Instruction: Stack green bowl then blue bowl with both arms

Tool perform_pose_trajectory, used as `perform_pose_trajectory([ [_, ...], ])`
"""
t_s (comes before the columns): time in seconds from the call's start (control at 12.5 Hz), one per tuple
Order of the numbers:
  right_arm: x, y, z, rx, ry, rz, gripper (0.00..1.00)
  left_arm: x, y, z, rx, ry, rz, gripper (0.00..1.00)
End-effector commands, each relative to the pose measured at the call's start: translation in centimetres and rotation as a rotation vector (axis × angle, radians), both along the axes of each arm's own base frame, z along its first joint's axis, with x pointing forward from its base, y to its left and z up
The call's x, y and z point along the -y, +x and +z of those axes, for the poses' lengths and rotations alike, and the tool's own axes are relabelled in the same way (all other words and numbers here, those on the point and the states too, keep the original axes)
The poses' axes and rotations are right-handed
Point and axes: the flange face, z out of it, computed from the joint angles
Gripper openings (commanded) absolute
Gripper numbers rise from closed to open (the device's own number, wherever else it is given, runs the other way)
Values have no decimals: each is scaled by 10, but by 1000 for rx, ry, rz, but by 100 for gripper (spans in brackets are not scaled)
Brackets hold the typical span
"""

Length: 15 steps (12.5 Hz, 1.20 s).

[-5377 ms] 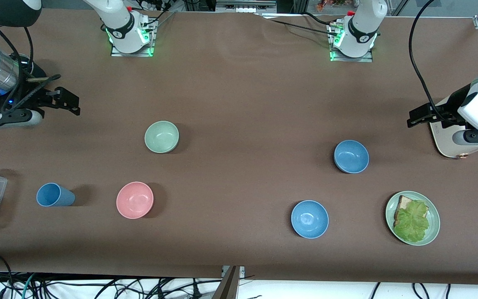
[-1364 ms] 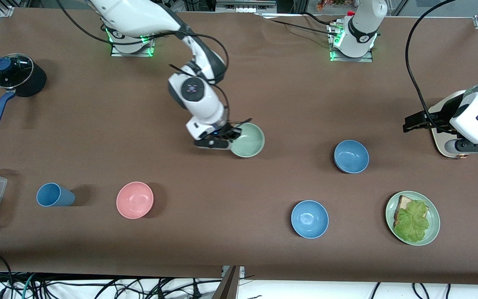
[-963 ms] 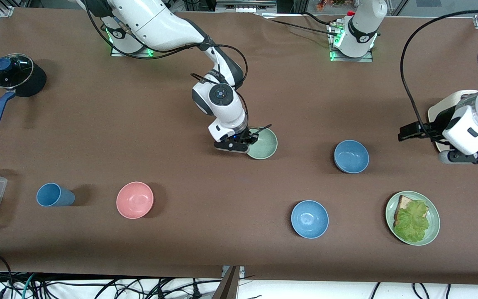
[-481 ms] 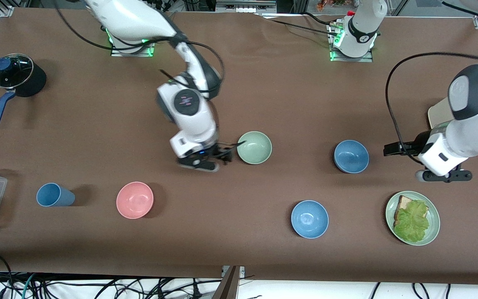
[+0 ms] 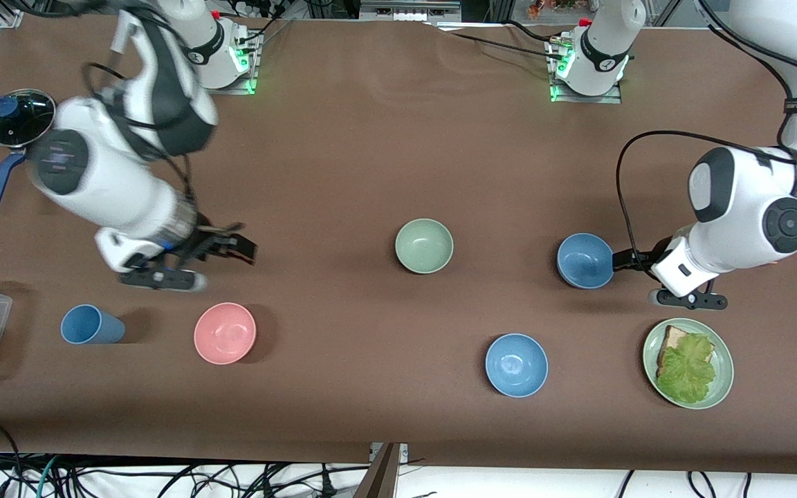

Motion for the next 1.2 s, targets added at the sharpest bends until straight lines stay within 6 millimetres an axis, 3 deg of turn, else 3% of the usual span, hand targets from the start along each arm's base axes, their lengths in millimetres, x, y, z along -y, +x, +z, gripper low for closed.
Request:
perform_pose_trajectory([
  [0.0, 52, -34, 47, -45, 14, 5, 100, -4, -14, -33, 48, -11, -10, 98],
  [0.16, 78, -54, 73, -53, 3, 10, 100, -7, -25, -59, 84, -9, -30, 96],
  [0.32, 83, -80, 82, -27, -41, 31, 100, -10, -32, -78, 75, -57, -4, 95],
  [0.48, 84, -82, 82, -32, -62, 38, 100, -22, -32, -92, 84, -98, -11, 90],
  [0.56, 84, -77, 78, -41, -64, 39, 100, -23, -33, -96, 81, -110, -18, 81],
  [0.64, 89, -74, 90, -25, -62, 32, 100, -24, -33, -97, 81, -111, -26, 61],
  [0.8, 90, -70, 95, -17, -64, 29, 100, -24, -34, -98, 77, -113, -27, 1],
  [1.12, 92, -70, 95, -16, -90, 35, 100, -23, -33, -96, 70, -115, -25, 0],
])
